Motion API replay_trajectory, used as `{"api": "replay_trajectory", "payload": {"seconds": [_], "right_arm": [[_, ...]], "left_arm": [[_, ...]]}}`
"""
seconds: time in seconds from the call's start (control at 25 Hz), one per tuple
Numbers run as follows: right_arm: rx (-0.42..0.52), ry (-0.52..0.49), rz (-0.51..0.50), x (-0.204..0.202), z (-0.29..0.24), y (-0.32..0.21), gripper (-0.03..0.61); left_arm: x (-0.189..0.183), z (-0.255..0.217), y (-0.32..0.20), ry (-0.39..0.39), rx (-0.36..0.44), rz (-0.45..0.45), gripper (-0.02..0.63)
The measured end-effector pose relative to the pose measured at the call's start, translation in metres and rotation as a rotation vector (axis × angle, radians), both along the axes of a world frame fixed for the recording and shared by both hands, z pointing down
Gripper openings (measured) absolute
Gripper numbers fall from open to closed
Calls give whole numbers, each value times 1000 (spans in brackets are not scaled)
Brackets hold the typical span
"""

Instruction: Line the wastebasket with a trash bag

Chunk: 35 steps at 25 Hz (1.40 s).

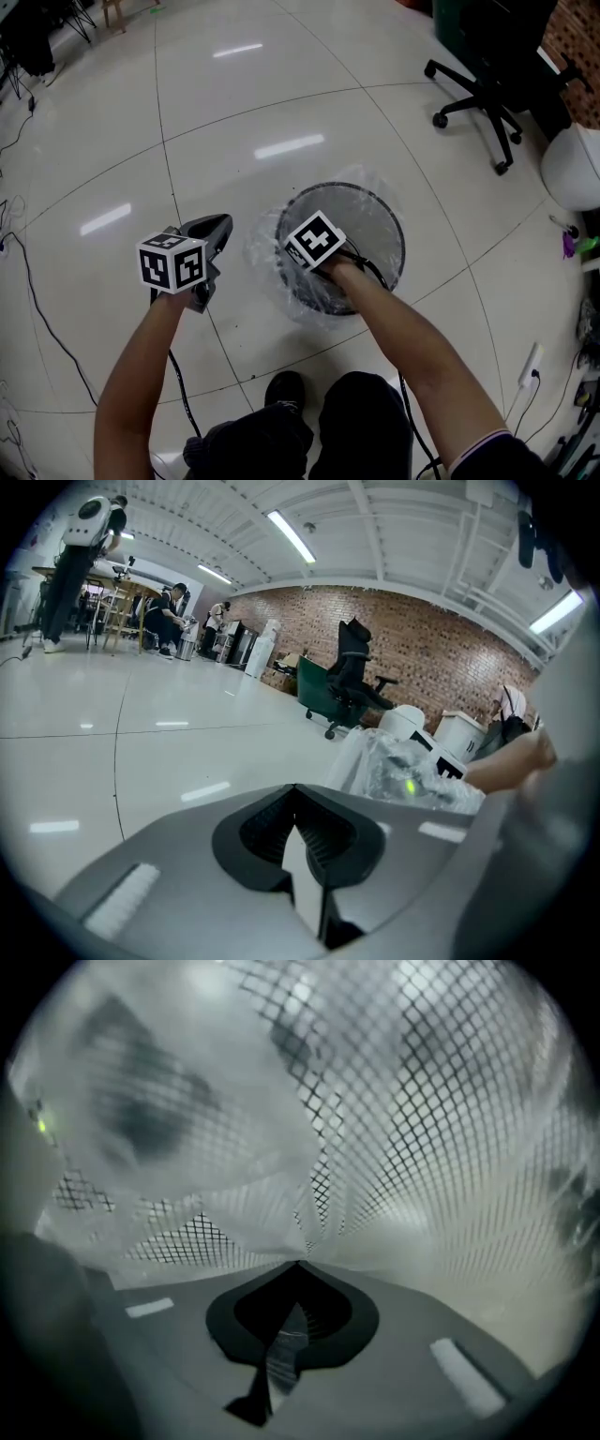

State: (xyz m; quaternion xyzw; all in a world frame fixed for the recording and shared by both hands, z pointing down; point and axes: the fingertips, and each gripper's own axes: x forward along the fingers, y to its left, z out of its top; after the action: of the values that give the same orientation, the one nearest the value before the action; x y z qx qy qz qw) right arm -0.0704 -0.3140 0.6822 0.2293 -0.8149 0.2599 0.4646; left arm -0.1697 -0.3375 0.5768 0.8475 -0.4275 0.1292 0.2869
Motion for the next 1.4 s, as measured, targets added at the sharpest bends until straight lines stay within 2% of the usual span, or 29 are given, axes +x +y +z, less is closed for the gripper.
{"api": "replay_trajectory", "payload": {"seconds": [0.6,1.04,1.4], "right_arm": [[13,44,156,69,-13,-35,2],[44,2,97,41,-36,-28,2],[115,-70,94,41,-87,-30,2]], "left_arm": [[12,-1,0,12,3,31,12],[9,-8,4,11,14,29,12],[16,-25,11,-6,38,35,12]]}}
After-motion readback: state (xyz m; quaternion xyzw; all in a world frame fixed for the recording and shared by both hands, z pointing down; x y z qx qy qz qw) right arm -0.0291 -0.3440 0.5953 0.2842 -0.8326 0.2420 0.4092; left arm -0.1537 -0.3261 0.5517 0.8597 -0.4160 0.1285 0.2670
